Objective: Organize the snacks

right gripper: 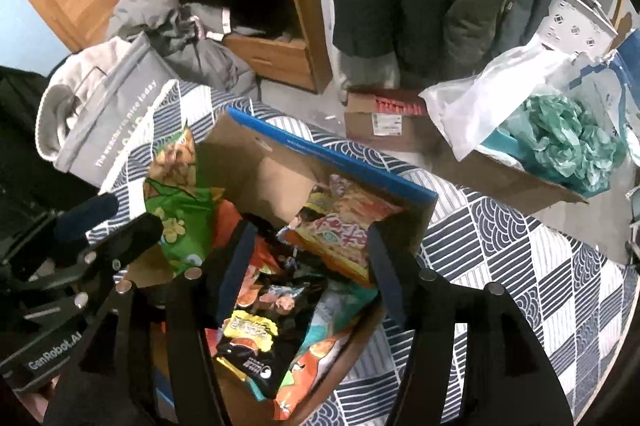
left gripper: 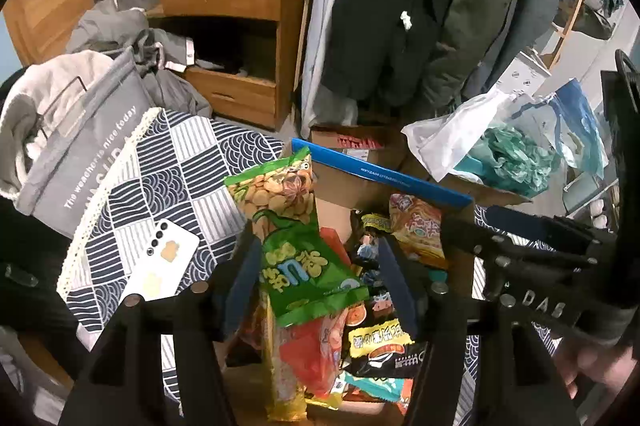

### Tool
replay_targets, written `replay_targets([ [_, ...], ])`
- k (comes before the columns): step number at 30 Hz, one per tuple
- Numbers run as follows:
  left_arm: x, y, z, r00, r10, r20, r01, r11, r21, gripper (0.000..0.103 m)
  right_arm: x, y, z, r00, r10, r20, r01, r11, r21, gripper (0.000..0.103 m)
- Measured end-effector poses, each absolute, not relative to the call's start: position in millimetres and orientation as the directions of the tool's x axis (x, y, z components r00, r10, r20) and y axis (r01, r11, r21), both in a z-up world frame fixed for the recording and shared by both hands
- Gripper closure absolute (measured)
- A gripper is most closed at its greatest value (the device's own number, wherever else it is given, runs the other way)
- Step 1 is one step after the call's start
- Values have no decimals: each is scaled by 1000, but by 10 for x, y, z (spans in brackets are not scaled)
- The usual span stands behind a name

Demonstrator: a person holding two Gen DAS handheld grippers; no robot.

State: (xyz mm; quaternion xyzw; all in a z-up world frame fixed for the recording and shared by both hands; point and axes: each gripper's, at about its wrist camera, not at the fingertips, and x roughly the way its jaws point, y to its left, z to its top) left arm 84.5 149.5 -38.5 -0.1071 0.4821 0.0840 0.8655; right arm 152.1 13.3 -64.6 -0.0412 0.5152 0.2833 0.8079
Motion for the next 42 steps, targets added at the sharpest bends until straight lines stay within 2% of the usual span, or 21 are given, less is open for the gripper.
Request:
replay_targets([
  [4,732,1476,-287,531,42,-846,-238,966,-102,32,1432,70,-531,336,407,-849,-493,844,209,40],
  [8,648,1444,-198,540,27,-841,-229,967,-115,31,1273,2,-399,371,407,-834,-502,844,188,32],
  [14,539,1351,-51,550,24,-835,-212,971,-112,31,1003,-102,-206,425,401,-812,-521,842,143,30],
  [17,490,1313,28,559,28,-829,-199,975,-101,22,933,-178,-136,445,404,-799,-518,844,139,28],
  [23,357,1254,160,583,43,-811,-182,980,-79,20,841,-357,-74,463,412,-785,-493,855,158,27],
  [26,288,1243,187,587,50,-808,-182,981,-71,16,770,-443,-51,475,414,-776,-486,859,161,27],
  [42,-14,1019,182,625,99,-774,-136,991,18,16,478,-786,-63,559,393,-730,-468,877,113,27],
])
